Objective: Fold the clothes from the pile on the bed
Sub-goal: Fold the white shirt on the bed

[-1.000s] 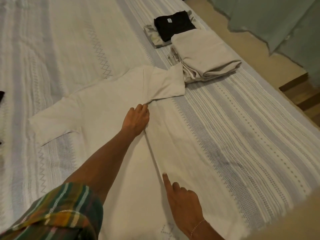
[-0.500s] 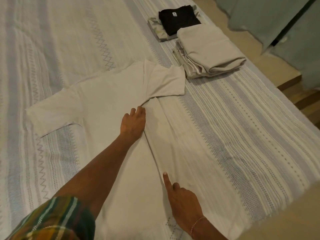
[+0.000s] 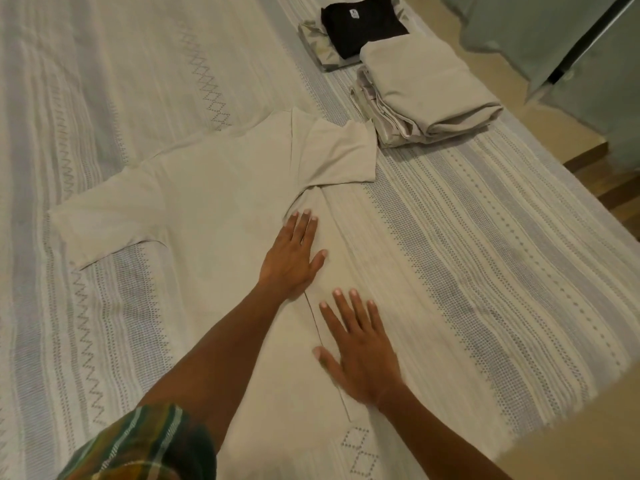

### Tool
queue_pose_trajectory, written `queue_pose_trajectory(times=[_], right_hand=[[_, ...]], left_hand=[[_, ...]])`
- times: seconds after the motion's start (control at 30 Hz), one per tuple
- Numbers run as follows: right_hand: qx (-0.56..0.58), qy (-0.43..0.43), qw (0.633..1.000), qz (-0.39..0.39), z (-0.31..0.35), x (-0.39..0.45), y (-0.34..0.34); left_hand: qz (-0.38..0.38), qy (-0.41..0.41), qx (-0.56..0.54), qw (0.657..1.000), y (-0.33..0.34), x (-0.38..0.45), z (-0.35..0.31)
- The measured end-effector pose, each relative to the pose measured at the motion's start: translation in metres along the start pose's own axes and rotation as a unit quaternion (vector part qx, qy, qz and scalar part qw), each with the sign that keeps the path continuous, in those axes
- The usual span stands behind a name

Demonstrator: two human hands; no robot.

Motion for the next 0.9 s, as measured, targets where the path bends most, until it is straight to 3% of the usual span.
queue_pose_trajectory(times=[0.23, 0.33, 0.43, 0.53, 0.63, 0.8, 0.87, 0.9], right_hand=[[-0.002, 0.012, 1.000, 0.004, -0.004, -0.015, -0.006], [0.026, 0.022, 0.999, -0.040, -0.014, 0.012, -0.025], [0.153, 0.072, 0.980, -0.100, -0.041, 0.065, -0.048], [0.345, 0.184, 0.913, -0.118, -0.074, 0.124, -0.068], [0.440, 0.308, 0.829, -0.156, -0.111, 0.181, -0.087], [0.594, 0.449, 0.650, -0.151, -0.154, 0.265, -0.088], [0.613, 0.462, 0.622, -0.153, -0.157, 0.284, -0.086], [0.595, 0.453, 0.643, -0.165, -0.154, 0.289, -0.092]], left_hand=[[0.042, -0.016, -0.034, 0.998, -0.011, 0.003, -0.004], [0.007, -0.025, -0.074, 0.997, -0.034, 0.010, -0.003], [-0.066, -0.062, -0.108, 0.990, -0.060, 0.027, 0.009], [-0.100, -0.104, -0.123, 0.982, -0.073, 0.048, 0.027], [-0.087, -0.137, -0.152, 0.975, -0.074, 0.066, 0.039], [-0.007, -0.163, -0.178, 0.970, -0.061, 0.097, 0.053], [0.025, -0.177, -0.201, 0.963, -0.059, 0.108, 0.061], [0.037, -0.189, -0.226, 0.955, -0.059, 0.112, 0.064]])
Point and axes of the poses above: each hand's wrist, its own x-axis towards the middle knuckle, its own y-axis out of the palm, z = x × y, the point moved 7 cm from there along x, towards the middle knuckle, and after that the axes turned 3 degrees about -y, right-handed, at the moved point
